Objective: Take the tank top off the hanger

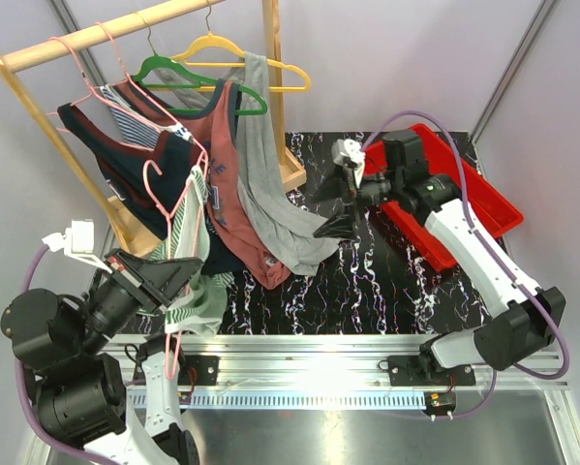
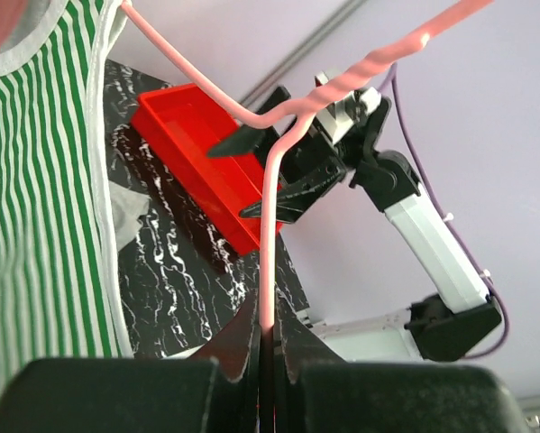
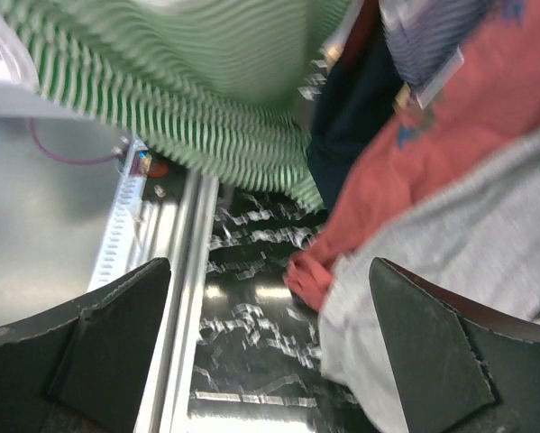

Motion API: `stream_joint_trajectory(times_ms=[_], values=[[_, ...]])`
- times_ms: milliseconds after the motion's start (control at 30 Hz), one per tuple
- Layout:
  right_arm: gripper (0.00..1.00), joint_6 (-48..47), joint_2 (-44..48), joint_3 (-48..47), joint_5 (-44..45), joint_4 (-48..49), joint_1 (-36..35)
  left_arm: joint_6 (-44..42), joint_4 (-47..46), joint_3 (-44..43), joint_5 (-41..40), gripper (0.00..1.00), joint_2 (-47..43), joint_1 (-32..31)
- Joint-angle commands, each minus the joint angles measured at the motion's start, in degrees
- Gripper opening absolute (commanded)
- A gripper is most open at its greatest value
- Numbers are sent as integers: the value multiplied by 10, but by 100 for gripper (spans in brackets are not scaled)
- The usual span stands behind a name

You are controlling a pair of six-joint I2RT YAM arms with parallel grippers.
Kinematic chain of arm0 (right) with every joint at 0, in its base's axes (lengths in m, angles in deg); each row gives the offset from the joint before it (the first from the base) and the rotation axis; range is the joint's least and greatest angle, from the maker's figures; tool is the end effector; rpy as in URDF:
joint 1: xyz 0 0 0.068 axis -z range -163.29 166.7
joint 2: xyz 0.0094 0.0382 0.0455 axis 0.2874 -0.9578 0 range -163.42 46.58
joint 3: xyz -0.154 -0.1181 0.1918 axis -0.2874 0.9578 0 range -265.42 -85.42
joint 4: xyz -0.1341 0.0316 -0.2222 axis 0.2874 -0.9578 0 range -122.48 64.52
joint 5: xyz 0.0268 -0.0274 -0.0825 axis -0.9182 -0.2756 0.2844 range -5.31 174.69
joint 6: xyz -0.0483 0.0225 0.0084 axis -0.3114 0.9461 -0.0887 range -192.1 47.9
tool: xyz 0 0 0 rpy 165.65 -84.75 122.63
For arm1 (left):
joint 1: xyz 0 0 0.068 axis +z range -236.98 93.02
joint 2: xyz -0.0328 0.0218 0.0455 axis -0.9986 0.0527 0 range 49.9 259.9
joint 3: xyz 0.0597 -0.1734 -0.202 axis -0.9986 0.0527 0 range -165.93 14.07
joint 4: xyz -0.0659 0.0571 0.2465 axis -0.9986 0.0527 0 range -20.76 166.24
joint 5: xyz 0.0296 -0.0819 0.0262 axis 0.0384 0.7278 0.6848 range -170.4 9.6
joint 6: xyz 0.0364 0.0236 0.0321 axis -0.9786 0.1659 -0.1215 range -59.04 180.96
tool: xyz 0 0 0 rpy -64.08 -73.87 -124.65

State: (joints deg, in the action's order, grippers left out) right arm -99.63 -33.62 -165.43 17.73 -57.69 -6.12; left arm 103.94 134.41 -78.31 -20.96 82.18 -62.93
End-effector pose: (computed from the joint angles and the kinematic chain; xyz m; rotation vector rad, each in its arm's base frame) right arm 0.2588 0.1443 0.3857 -1.3813 1.3739 1.1686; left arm -0.0253 -0.0448 0.4886 -0.1791 1.7250 -1.0969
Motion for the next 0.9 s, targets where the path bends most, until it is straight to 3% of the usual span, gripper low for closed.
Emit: stream_joint_trajectory(times_ms=[0, 167, 300, 567, 867], values=[[100, 122, 14, -55, 37, 93, -57, 65, -17, 3, 84, 0, -19, -2], [98, 271, 15, -82, 91, 196, -109, 108, -59, 40, 97, 0, -43, 1], [96, 324, 1, -123, 163, 233, -170, 105, -55, 43, 98, 0, -50, 1], [88, 334, -55, -218, 299, 209, -276, 119, -64, 68, 101, 0, -74, 9], [82, 293, -94, -236, 404, 169, -339, 134, -77, 77, 105, 0, -92, 19]])
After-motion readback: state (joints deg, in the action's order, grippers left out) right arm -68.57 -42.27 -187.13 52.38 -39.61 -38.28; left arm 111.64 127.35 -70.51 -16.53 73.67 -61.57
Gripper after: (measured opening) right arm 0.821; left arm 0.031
